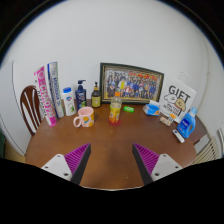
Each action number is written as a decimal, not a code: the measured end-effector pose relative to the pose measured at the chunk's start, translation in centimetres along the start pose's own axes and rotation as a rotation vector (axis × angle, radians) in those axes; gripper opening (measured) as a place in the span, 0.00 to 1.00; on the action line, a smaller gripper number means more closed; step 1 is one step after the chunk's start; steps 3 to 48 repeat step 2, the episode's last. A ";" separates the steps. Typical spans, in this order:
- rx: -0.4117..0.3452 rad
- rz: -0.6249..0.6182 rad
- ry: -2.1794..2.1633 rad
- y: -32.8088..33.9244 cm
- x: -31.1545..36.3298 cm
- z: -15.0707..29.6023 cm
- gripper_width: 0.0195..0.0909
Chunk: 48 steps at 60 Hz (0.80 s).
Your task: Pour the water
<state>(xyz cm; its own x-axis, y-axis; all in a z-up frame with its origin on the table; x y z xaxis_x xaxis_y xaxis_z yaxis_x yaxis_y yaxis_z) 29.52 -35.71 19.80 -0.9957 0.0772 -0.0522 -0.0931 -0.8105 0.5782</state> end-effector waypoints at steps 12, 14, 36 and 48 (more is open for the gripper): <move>0.001 -0.008 0.007 0.3 -0.2 -0.2 0.92; 0.001 -0.008 0.007 0.3 -0.2 -0.2 0.92; 0.001 -0.008 0.007 0.3 -0.2 -0.2 0.92; 0.001 -0.008 0.007 0.3 -0.2 -0.2 0.92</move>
Point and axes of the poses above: the point between the fingertips, and its own axes, seen from behind it with the camera up: x to the left, z up, y backward, against the way the camera looks, the point moved 9 cm from there along y, backward, against the way the camera looks, and after that the axes turned 1 degree about -z, right-handed, at the moved point
